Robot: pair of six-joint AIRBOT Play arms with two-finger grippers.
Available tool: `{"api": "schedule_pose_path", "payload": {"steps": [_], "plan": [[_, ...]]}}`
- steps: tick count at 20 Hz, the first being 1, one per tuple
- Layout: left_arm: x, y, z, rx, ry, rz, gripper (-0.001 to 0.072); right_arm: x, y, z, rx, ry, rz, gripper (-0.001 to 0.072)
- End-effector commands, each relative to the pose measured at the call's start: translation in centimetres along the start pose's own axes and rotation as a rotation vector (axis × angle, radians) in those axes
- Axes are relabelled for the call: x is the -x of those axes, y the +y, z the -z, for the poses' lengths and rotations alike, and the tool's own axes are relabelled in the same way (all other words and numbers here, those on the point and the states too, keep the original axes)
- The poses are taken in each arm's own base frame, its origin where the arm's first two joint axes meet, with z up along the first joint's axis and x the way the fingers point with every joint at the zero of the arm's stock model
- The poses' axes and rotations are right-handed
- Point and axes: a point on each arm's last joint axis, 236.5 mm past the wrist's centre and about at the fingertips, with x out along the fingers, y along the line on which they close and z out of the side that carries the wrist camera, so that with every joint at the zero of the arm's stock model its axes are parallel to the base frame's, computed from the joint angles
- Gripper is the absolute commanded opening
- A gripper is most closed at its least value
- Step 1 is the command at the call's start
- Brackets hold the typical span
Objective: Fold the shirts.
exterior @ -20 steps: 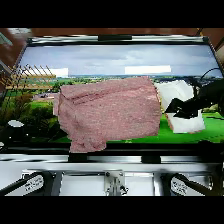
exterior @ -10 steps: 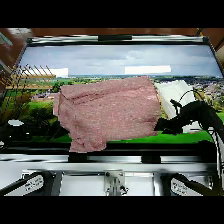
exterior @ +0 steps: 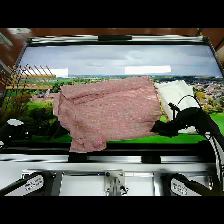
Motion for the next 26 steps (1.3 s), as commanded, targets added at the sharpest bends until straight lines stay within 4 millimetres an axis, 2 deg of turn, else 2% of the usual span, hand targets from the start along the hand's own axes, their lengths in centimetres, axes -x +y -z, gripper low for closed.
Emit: {"api": "schedule_pose_path", "payload": {"steps": [1, 3, 4, 8, 11, 13, 14, 16, 18, 19, 21, 23, 25, 26], "plan": [[0.4, -0.6, -0.4, -0.018, 0.001, 0.009, 0.0027, -0.4, 0.1, -1.8, -0.021, -0.084, -0.012, 0.0475], [0.8, -1.2, -1.1, -0.033, -0.01, 0.013, 0.0027, -0.3, 0.8, -2.5, -0.022, -0.113, -0.042, 0.045], [1.1, -1.4, -1.5, -0.042, -0.019, 0.014, 0.0027, -0.3, 1.0, -2.6, -0.021, -0.117, -0.052, 0.0316], [1.7, -2.2, -2.6, -0.069, -0.043, 0.015, 0.0027, -0.2, 1.8, -2.7, 0.01, -0.124, -0.084, 0.0048], [2.6, -3.4, -3.1, -0.104, -0.041, 0.031, 0.0026, 1.0, 3.0, -2.0, 0.08, -0.09, -0.108, 0.0047], [4.4, -5.8, -4.3, -0.175, -0.071, 0.052, 0.0025, 3.8, 4.6, -2.3, 0.163, -0.11, -0.125, 0.0047], [5.9, -7.7, -5.2, -0.223, -0.109, 0.07, 0.0025, 6.0, 5.6, -2.8, 0.207, -0.147, -0.126, 0.0047], [10.4, -13.4, -7.2, -0.379, -0.247, 0.116, 0.0025, 11.5, 8.0, -4.4, 0.298, -0.274, -0.12, 0.0047], [17.0, -20.9, -7.9, -0.571, -0.435, 0.163, 0.0025, 18.9, 11.1, -6.0, 0.401, -0.476, -0.103, 0.0047], [20.8, -25.1, -7.3, -0.681, -0.534, 0.181, 0.0025, 23.4, 13.0, -6.6, 0.46, -0.602, -0.089, 0.0047], [28.7, -33.1, -4.0, -0.893, -0.738, 0.212, 0.0025, 33.1, 16.6, -6.7, 0.552, -0.89, -0.062, 0.0047], [36.5, -40.0, 0.8, -1.063, -0.986, 0.231, 0.0025, 42.3, 19.9, -4.8, 0.623, -1.167, -0.046, 0.0047], [43.3, -45.2, 6.8, -1.187, -1.232, 0.275, 0.0026, 49.7, 22.5, -1.4, 0.679, -1.387, -0.04, 0.0047], [45.8, -46.9, 9.8, -1.231, -1.328, 0.302, 0.0026, 52.5, 23.5, 0.3, 0.697, -1.475, -0.042, 0.0047]]}}
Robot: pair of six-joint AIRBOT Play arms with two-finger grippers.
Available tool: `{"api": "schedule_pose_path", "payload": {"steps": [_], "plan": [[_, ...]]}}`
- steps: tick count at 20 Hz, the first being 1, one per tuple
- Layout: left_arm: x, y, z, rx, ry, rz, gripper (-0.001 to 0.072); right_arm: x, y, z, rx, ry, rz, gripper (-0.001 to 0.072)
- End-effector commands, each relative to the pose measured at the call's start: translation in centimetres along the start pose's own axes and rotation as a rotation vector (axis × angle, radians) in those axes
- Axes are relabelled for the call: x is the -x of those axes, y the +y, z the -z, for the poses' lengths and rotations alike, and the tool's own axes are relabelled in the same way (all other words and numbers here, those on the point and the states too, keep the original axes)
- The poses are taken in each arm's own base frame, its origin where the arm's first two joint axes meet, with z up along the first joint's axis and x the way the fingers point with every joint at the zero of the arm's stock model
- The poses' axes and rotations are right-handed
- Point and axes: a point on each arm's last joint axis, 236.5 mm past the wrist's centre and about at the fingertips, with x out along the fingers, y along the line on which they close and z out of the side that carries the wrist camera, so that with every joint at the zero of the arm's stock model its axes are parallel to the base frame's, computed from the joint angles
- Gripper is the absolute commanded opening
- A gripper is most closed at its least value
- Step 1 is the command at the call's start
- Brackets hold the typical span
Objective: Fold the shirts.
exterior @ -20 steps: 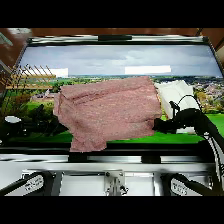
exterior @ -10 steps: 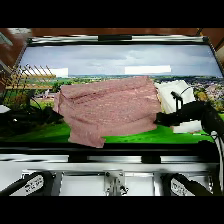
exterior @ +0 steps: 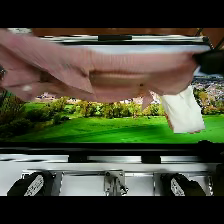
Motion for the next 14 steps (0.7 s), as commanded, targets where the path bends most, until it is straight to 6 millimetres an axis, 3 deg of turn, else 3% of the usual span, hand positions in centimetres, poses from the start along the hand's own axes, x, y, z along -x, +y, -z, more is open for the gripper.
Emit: {"api": "schedule_pose_path", "payload": {"steps": [1, 3, 5, 9, 14], "plan": [[8.0, -10.5, -11.8, -0.225, -0.377, 0.01, 0.0026, 10.0, 3.5, -11.3, 0.131, -0.39, 0.06, 0.0047], [10.4, -13.7, -13.2, -0.289, -0.439, 0.02, 0.0026, 13.9, 5.3, -13.7, 0.175, -0.494, 0.071, 0.0047], [11.4, -14.4, -13.1, -0.332, -0.444, -0.013, 0.0025, 15.9, 6.4, -14.1, 0.195, -0.525, 0.071, 0.0047], [11.1, -10.7, -9.9, -0.337, -0.279, -0.183, 0.0025, 16.9, 6.6, -12.2, 0.194, -0.464, 0.097, 0.0047], [10.8, -5.8, -6.5, -0.294, -0.113, -0.339, 0.0025, 15.6, 4.5, -11.3, 0.089, -0.406, 0.139, 0.0047]]}}
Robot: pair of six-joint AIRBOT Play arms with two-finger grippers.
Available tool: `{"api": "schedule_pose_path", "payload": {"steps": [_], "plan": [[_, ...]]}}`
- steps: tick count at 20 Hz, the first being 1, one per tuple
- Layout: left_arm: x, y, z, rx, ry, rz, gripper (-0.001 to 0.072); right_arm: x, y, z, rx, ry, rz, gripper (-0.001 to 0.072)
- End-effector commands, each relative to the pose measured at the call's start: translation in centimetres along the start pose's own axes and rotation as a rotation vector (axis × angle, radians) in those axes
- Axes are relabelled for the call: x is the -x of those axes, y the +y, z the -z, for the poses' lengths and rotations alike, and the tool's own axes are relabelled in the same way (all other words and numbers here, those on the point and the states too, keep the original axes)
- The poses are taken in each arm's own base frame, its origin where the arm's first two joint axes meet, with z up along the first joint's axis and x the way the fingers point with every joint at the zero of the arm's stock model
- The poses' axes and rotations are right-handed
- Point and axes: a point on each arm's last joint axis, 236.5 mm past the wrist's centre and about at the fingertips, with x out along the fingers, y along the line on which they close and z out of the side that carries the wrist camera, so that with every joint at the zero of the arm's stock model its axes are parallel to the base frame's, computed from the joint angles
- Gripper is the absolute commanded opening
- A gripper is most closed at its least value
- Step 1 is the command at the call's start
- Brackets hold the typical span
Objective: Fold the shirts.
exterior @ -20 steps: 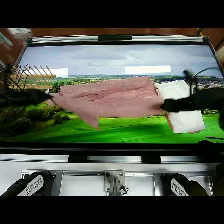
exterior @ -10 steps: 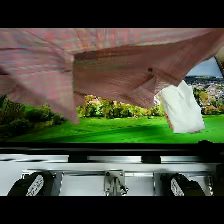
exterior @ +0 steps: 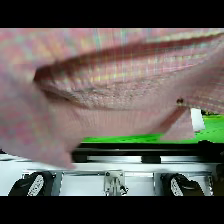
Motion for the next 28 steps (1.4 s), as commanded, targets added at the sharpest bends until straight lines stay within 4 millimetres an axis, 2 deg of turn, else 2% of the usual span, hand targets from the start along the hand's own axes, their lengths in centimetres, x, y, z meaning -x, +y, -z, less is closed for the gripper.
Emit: {"api": "schedule_pose_path", "payload": {"steps": [1, 3, 4, 5, 8, 10, 11, 13, 14, 16, 18, 19, 21, 24, 27, 28], "plan": [[-0.1, 3.2, 3.4, 0.007, 0.127, -0.121, 0.0025, -1.1, -1.4, 1.8, -0.052, 0.069, 0.04, 0.0047], [-1.2, 4.2, 5.2, 0.054, 0.175, -0.121, 0.0026, -3.4, -2.1, 4.9, -0.117, 0.182, 0.029, 0.0047], [-1.9, 4.7, 6.9, 0.103, 0.223, -0.115, 0.0026, -4.6, -2.1, 7.3, -0.164, 0.268, 0.011, 0.0047], [-2.6, 5.2, 9.3, 0.135, 0.298, -0.106, 0.0026, -5.9, -2.1, 10.7, -0.209, 0.393, -0.013, 0.0047], [-4.8, 7.1, 20.6, 0.324, 0.611, -0.074, 0.0025, -8.6, -2.8, 22.9, -0.33, 0.848, -0.059, 0.0047], [-6.7, 9.1, 28.4, 0.457, 0.751, -0.084, 0.0025, -11.6, -3.7, 29.5, -0.397, 1.024, -0.081, 0.0047], [-7.9, 10.3, 32.1, 0.507, 0.794, -0.095, 0.0026, -13.6, -4.0, 32.4, -0.419, 1.069, -0.088, 0.0047], [-10.7, 12.5, 38.5, 0.562, 0.844, -0.113, 0.0026, -18.5, -3.3, 38.6, -0.455, 1.115, -0.11, 0.0047], [-12.1, 13.2, 41.2, 0.59, 0.867, -0.12, 0.0026, -20.9, -2.6, 41.6, -0.457, 1.116, -0.119, 0.0047], [-14.7, 14.2, 46.7, 0.64, 0.916, -0.134, 0.0027, -25.5, -1.7, 46.4, -0.465, 1.069, -0.103, 0.0048], [-16.3, 14.7, 51.9, 0.679, 0.971, -0.148, 0.0027, -28.7, -1.8, 49.6, -0.476, 1.007, -0.067, 0.0048], [-16.8, 14.7, 54.1, 0.685, 0.995, -0.147, 0.0027, -29.7, -2.1, 50.7, -0.485, 0.986, -0.049, 0.0048], [-17.6, 14.6, 57.2, 0.692, 1.018, -0.148, 0.0027, -30.8, -2.9, 52.3, -0.494, 0.959, -0.019, 0.0048], [-18.7, 14.2, 59.5, 0.675, 1.017, -0.149, 0.0027, -31.5, -3.4, 53.6, -0.499, 0.948, 0.005, 0.0048], [-19.7, 13.5, 60.1, 0.662, 1.003, -0.145, 0.0028, -31.3, -3.3, 55.0, -0.525, 0.974, 0.016, 0.0052], [-20.0, 13.4, 60.1, 0.656, 0.995, -0.145, 0.0059, -31.2, -3.2, 55.3, -0.537, 0.981, 0.021, 0.0158]]}}
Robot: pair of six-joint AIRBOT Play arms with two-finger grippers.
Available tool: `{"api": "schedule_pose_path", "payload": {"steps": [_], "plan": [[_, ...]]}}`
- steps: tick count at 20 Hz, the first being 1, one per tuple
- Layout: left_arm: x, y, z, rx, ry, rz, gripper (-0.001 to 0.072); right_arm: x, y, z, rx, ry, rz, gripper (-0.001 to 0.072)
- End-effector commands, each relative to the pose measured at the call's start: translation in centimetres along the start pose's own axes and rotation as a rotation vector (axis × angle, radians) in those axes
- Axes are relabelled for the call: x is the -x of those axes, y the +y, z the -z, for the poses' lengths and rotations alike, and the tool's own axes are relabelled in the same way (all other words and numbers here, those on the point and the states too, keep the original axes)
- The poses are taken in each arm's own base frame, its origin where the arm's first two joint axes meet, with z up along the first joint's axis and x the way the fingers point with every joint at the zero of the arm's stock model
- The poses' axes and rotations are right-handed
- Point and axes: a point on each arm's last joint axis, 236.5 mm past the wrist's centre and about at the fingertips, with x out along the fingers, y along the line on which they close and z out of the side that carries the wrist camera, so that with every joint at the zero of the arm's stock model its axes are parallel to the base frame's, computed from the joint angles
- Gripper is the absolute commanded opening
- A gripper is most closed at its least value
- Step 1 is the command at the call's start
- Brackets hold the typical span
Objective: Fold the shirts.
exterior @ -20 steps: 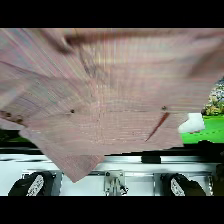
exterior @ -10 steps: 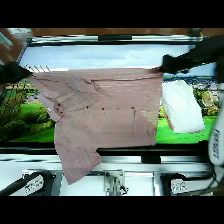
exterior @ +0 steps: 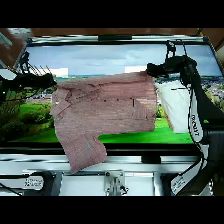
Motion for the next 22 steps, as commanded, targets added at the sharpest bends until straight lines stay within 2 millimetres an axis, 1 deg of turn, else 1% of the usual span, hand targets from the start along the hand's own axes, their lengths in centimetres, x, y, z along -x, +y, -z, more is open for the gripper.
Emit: {"api": "schedule_pose_path", "payload": {"steps": [1, 2, 3, 4, 5, 6, 7, 8, 10, 11, 12, 13, 14, 15, 16, 17, 18, 19, 20, 21, 22], "plan": [[-1.4, -0.4, -0.5, -0.012, -0.029, -0.002, 0.0249, -1.0, -0.2, 0.1, -0.036, -0.005, -0.003, 0.0431], [-1.0, -0.6, -0.7, -0.016, -0.022, 0.004, 0.0556, -0.3, -0.2, -0.1, -0.028, -0.006, -0.003, 0.0522], [-0.3, -0.8, -0.9, -0.023, -0.003, 0.014, 0.0697, 1.0, -0.4, -0.3, -0.004, 0.0, 0.003, 0.0522], [0.8, -0.8, -0.9, -0.033, 0.032, 0.024, 0.0693, 2.7, -0.7, -0.5, 0.025, 0.011, 0.016, 0.0522], [2.0, -0.5, -0.6, -0.029, 0.078, 0.019, 0.0686, 4.8, -1.7, -0.3, 0.056, 0.034, 0.049, 0.0522], [3.4, 0.5, 0.2, 0.001, 0.141, -0.007, 0.0627, 7.2, -3.5, 0.2, 0.086, 0.072, 0.11, 0.0521], [4.9, 1.9, 1.7, 0.04, 0.226, -0.05, 0.0499, 9.7, -5.7, 1.2, 0.1, 0.131, 0.182, 0.0521], [6.2, 3.2, 3.7, 0.069, 0.315, -0.085, 0.0445, 11.9, -7.6, 2.5, 0.097, 0.199, 0.243, 0.0521], [8.4, 4.8, 8.5, 0.091, 0.491, -0.127, 0.0307, 15.7, -10.4, 6.4, 0.028, 0.356, 0.291, 0.0519], [9.0, 5.0, 10.8, 0.102, 0.533, -0.122, 0.0307, 17.1, -11.4, 8.5, -0.009, 0.411, 0.297, 0.0518], [9.4, 5.2, 13.3, 0.134, 0.547, -0.12, 0.0307, 18.0, -12.2, 10.1, -0.052, 0.421, 0.297, 0.0519], [9.5, 5.1, 15.9, 0.173, 0.548, -0.111, 0.0308, 18.6, -12.9, 12.1, -0.1, 0.417, 0.286, 0.0519], [9.5, 4.7, 18.6, 0.223, 0.534, -0.091, 0.0318, 18.8, -13.1, 14.2, -0.151, 0.424, 0.253, 0.0519], [9.4, 4.3, 20.7, 0.256, 0.522, -0.056, 0.0352, 18.7, -12.5, 16.7, -0.207, 0.444, 0.183, 0.052], [9.5, 3.8, 22.9, 0.277, 0.523, -0.017, 0.0352, 18.5, -11.6, 18.6, -0.258, 0.462, 0.113, 0.052], [9.6, 3.8, 24.8, 0.302, 0.54, 0.003, 0.0393, 18.3, -10.8, 20.1, -0.3, 0.475, 0.051, 0.0521], [9.7, 3.8, 26.6, 0.324, 0.567, 0.019, 0.0528, 18.1, -10.4, 21.2, -0.322, 0.49, 0.02, 0.0521], [9.7, 3.8, 27.9, 0.336, 0.594, 0.03, 0.0545, 18.0, -10.3, 22.3, -0.334, 0.514, 0.015, 0.0521], [9.6, 3.8, 28.9, 0.352, 0.614, 0.031, 0.0545, 17.9, -10.2, 22.8, -0.342, 0.529, 0.009, 0.0521], [9.4, 3.8, 29.3, 0.356, 0.615, 0.028, 0.0544, 17.7, -10.0, 22.9, -0.348, 0.528, 0.001, 0.0521], [9.2, 4.0, 29.2, 0.352, 0.605, 0.021, 0.0538, 17.7, -10.1, 22.9, -0.349, 0.524, 0.003, 0.0521]]}}
